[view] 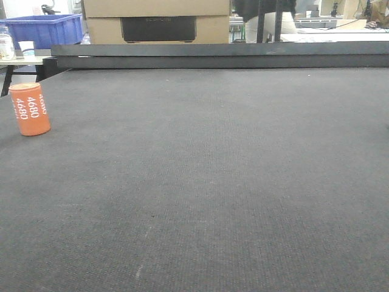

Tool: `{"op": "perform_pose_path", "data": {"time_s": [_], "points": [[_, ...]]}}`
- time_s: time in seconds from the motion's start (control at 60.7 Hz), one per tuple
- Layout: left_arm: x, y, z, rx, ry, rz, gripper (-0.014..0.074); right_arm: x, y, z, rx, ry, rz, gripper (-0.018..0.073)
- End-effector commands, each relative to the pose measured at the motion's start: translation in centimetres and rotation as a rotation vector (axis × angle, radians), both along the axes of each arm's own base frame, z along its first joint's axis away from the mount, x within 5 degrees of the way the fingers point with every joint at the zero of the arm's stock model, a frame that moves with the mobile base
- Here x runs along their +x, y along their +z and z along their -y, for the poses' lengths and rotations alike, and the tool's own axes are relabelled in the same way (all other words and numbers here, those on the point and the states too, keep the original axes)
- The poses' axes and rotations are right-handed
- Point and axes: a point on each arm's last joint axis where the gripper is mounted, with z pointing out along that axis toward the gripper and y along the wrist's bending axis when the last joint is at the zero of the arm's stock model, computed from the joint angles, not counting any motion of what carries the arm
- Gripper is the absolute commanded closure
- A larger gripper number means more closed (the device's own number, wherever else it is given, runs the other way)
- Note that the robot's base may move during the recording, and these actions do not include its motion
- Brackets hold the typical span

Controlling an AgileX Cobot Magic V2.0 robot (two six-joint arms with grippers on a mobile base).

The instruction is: Place cylindrical capacitor in blue bin on shelf

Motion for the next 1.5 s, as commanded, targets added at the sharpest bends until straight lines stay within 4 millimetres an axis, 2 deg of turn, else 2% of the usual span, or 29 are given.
{"op": "perform_pose_path", "data": {"time_s": [0.0, 0.56, 0.873, 0.972, 1.054, 1.17, 1.252, 1.367, 1.483], "points": [[-0.1, 0.2, 0.0, -0.006, 0.001, 0.018, 0.0707, 0.0, 0.2, 0.1, -0.011, -0.008, 0.026, 0.0721], [-0.1, 0.8, 0.0, -0.010, 0.000, 0.087, 0.0707, 0.0, 0.2, 0.1, -0.011, -0.008, 0.026, 0.0721], [-0.2, 1.5, 0.0, -0.015, -0.002, 0.162, 0.0707, -0.1, 1.6, 0.2, -0.009, -0.027, 0.179, 0.0721], [-0.6, 3.3, 0.0, 0.009, 0.002, 0.161, 0.0707, -0.2, 1.8, 0.2, -0.009, -0.027, 0.188, 0.0721], [-1.1, 5.6, -0.1, 0.043, 0.011, 0.157, 0.0707, -0.7, 4.2, 0.1, -0.010, -0.019, 0.209, 0.0721], [-1.4, 10.2, -0.2, 0.061, 0.025, 0.136, 0.0704, -2.7, 9.5, 0.0, -0.014, -0.004, 0.270, 0.0721], [-0.8, 12.4, -0.3, 0.063, 0.029, 0.087, 0.0652, -3.5, 12.1, -0.1, -0.017, 0.009, 0.254, 0.0721], [0.6, 14.9, -0.2, 0.063, 0.032, 0.009, 0.0470, -3.2, 15.4, -0.2, -0.020, 0.018, 0.207, 0.0721], [2.4, 16.2, 0.0, 0.065, 0.013, -0.048, 0.0248, -1.6, 17.7, -0.2, -0.020, 0.018, 0.171, 0.0720]]}}
